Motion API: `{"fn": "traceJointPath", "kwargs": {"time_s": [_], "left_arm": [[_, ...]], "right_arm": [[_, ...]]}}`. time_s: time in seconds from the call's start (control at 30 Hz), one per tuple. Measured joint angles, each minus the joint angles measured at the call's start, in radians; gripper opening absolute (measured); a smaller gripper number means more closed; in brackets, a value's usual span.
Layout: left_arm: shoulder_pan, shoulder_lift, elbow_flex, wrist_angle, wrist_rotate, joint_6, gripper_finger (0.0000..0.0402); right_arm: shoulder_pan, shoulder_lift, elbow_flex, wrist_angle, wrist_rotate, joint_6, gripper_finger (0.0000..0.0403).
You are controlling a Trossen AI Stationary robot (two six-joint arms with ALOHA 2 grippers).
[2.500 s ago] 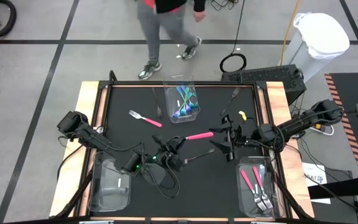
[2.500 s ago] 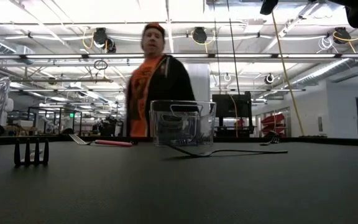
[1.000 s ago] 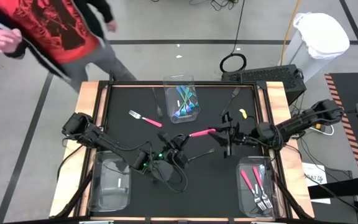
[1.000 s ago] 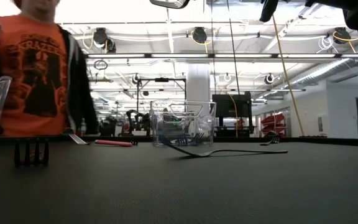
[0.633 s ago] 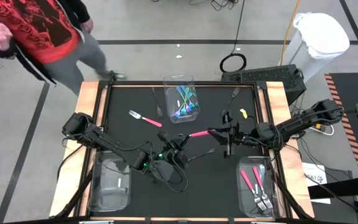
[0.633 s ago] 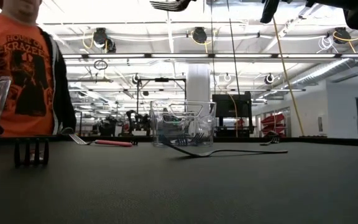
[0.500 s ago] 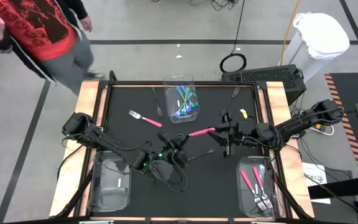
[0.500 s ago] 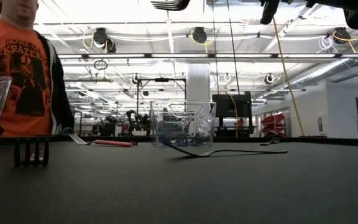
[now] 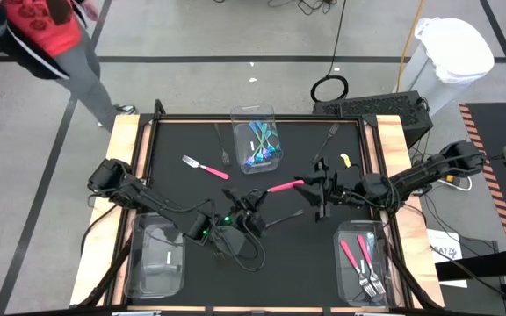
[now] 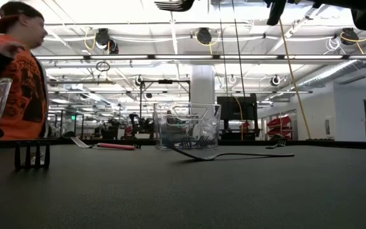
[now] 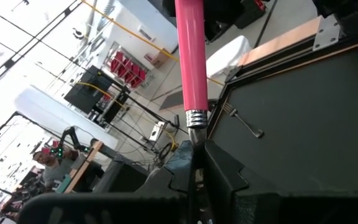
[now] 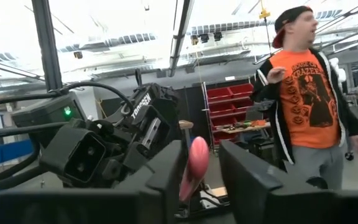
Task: Sort silverware by color (type)
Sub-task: Put the pink fork into the bottom right transparent bin
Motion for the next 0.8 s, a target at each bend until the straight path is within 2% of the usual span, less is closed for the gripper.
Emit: {"fn": "traceJointPath", "kwargs": {"time_s": [0.17,0.37,0.47,0.67,0.8], "left_arm": [[0.0,0.0,0.0,-0.005,0.002,0.001,0.0024],[0.001,0.0,0.0,-0.026,0.031,-0.019,0.0043],[-0.002,0.0,0.0,-0.021,0.059,-0.058,0.0084],[-0.029,0.0,0.0,0.051,0.099,-0.086,0.0193],[-0.056,-0.017,0.0,0.061,0.105,-0.087,0.0237]], "right_arm": [[0.001,0.0,0.0,0.0,-0.01,-0.031,0.0027],[0.001,0.0,0.0,-0.006,-0.009,-0.036,0.003],[0.001,0.0,0.0,-0.017,-0.003,-0.046,0.0029],[0.0,-0.018,0.0,-0.047,-0.002,-0.069,0.0028],[0.001,-0.077,0.0,-0.138,-0.005,-0.068,0.0028]]}}
